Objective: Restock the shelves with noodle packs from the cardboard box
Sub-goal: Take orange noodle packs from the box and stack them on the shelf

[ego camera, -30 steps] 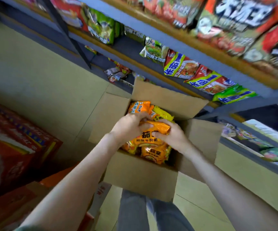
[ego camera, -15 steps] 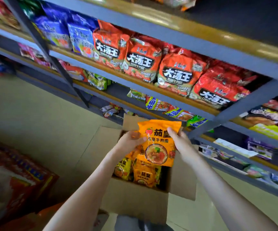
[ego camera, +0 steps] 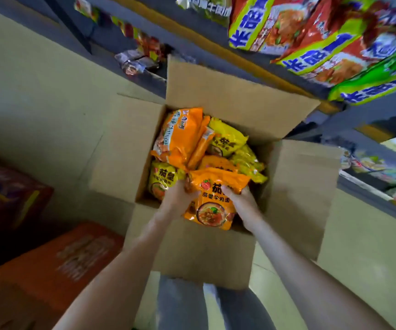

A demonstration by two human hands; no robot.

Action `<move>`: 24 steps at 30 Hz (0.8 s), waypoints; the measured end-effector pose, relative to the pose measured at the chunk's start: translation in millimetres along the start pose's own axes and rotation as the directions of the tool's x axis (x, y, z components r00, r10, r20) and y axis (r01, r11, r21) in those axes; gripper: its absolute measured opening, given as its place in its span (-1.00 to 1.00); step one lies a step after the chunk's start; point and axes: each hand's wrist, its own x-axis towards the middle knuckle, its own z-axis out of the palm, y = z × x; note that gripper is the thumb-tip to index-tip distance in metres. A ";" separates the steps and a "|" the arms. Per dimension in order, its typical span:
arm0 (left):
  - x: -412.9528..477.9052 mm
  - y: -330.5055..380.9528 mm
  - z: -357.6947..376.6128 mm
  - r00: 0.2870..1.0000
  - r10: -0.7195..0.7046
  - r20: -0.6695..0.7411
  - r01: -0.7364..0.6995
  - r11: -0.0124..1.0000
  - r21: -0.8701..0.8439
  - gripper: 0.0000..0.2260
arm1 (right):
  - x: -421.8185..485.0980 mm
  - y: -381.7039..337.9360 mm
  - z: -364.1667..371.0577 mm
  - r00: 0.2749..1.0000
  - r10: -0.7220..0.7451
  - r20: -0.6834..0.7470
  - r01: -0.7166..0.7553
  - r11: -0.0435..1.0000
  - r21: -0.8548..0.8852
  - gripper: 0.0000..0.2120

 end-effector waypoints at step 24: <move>41.2 10.1 -66.4 0.886 0.408 -0.222 -0.198 0.765 0.613 -0.29 | 70.2 -120.2 127.9 0.986 -0.021 -0.164 -0.056 0.893 -0.446 -0.39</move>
